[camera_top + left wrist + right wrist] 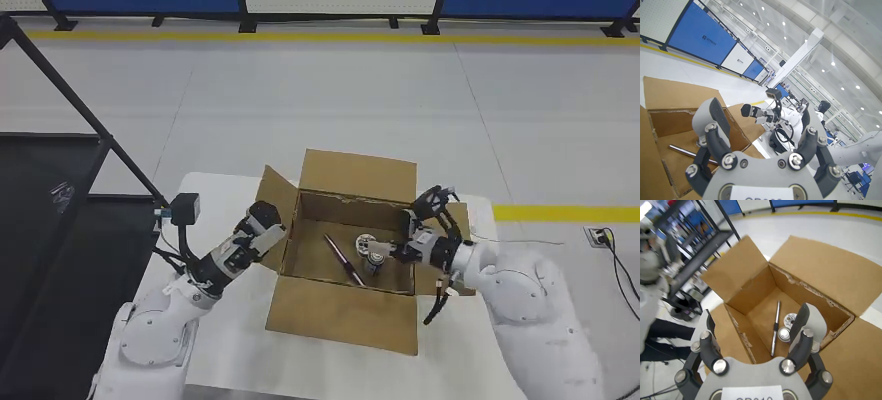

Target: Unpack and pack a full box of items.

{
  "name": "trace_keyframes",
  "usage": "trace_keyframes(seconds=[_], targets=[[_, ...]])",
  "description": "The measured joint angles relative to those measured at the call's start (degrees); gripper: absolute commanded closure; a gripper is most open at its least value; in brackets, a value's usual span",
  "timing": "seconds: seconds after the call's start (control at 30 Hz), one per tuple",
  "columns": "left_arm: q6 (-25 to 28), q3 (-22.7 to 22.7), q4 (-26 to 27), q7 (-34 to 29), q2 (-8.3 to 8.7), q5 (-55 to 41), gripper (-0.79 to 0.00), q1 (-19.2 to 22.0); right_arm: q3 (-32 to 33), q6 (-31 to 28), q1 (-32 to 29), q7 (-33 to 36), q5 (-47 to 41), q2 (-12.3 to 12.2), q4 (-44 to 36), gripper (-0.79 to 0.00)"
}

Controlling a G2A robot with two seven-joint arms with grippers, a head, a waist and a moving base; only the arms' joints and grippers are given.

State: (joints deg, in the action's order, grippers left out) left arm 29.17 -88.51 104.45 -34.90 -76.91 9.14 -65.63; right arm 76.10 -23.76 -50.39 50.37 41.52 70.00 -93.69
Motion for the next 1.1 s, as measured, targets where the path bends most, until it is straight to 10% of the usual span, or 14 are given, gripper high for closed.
trace_keyframes(seconds=[0.53,0.73,1.1], targets=[[2.69,-3.40,1.07,1.46,1.41,-3.88,-0.785,-4.07,-20.24,13.23,14.15,12.34,17.18,3.44,16.95,-0.763],[2.68,-3.39,1.07,1.43,1.41,-3.86,-0.785,-4.06,-22.90,16.07,16.36,13.19,19.28,4.38,21.05,-0.209],[2.68,-3.39,1.07,1.43,1.41,-3.85,-0.785,-4.06,-23.34,16.45,18.09,11.78,17.88,5.23,24.88,0.000]])
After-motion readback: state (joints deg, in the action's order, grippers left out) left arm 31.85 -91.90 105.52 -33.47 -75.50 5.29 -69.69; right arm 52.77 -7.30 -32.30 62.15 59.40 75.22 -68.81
